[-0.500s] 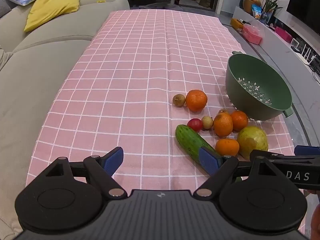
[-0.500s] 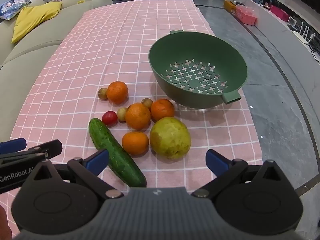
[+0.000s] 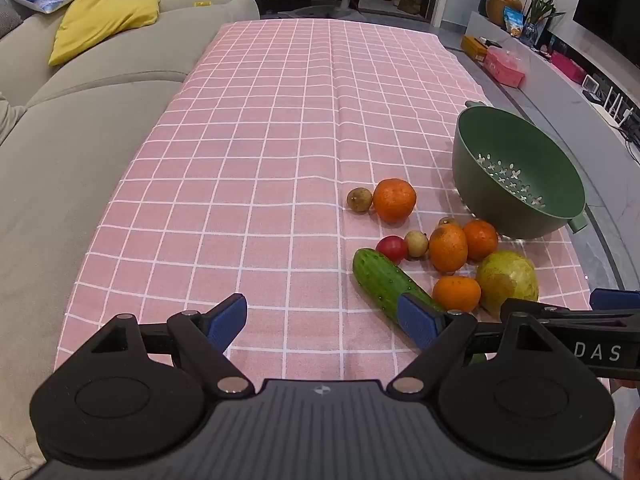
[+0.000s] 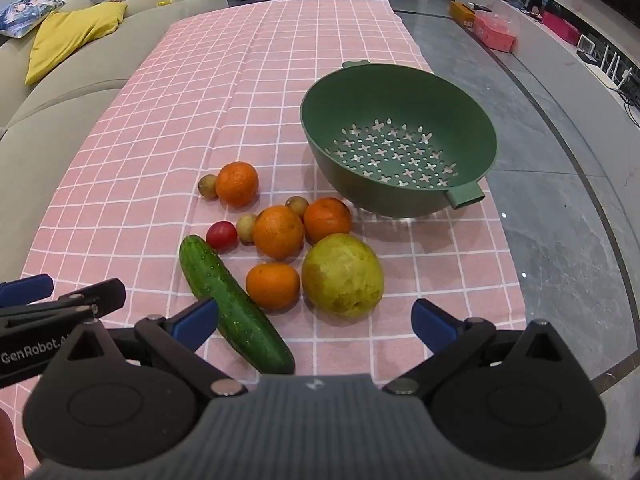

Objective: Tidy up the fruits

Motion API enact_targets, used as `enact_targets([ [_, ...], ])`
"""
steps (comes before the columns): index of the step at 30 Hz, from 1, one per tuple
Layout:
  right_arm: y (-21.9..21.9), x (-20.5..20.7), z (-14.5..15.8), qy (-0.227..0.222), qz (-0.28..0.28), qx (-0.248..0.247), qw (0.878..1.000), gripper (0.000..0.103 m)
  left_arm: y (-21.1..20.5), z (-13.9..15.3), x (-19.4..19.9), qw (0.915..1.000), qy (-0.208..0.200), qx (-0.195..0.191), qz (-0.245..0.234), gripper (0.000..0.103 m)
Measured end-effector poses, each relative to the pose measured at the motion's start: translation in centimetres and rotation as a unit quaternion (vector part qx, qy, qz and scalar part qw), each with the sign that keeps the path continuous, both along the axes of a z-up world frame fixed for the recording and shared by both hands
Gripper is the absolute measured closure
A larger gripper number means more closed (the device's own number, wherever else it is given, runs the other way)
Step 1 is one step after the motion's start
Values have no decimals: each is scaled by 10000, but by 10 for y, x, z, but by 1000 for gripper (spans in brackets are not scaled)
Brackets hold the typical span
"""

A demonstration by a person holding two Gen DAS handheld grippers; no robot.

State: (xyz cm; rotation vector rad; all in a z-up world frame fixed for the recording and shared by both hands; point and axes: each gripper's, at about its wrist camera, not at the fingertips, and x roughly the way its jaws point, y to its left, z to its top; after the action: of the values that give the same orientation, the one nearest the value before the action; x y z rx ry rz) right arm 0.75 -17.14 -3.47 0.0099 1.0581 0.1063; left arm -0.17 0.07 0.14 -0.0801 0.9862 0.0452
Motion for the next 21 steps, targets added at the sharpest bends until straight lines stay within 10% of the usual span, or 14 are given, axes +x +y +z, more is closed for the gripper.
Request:
enact_targets([
  [21, 0, 0, 0, -23, 20, -16, 10000, 4, 0, -3, -1, 10000, 11, -1, 2, 4],
])
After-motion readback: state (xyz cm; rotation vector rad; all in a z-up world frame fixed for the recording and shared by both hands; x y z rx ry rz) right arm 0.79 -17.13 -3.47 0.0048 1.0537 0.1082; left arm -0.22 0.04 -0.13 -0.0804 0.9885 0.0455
